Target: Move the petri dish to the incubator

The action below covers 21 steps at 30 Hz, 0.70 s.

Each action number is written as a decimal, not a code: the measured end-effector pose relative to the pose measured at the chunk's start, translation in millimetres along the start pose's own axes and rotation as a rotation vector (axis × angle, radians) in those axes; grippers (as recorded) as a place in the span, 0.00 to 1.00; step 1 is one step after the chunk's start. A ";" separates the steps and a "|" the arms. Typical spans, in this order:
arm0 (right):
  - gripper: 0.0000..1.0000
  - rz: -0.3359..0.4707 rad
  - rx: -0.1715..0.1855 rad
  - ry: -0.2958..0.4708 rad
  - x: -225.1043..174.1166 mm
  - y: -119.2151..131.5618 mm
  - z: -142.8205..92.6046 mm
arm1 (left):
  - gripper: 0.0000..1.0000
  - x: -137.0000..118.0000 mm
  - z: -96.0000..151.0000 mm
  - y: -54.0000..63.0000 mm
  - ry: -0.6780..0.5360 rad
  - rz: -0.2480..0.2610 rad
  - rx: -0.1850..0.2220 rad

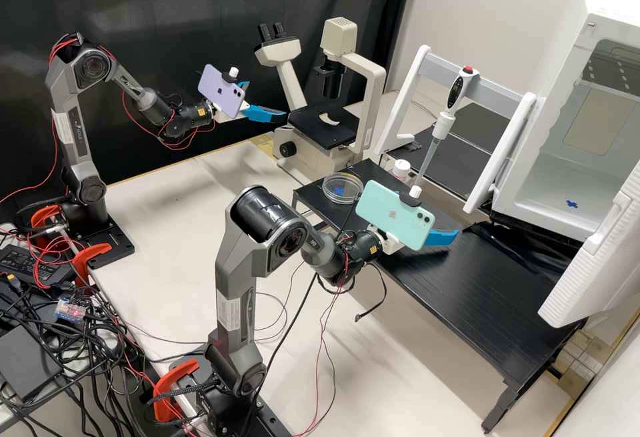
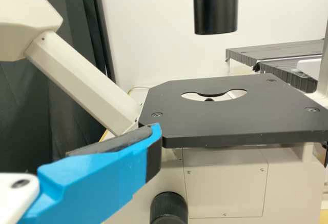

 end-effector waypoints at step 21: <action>1.00 -0.008 0.034 0.234 -64.6 -3.5 -65.6 | 1.00 0.0 0.0 0.0 0.000 0.000 0.000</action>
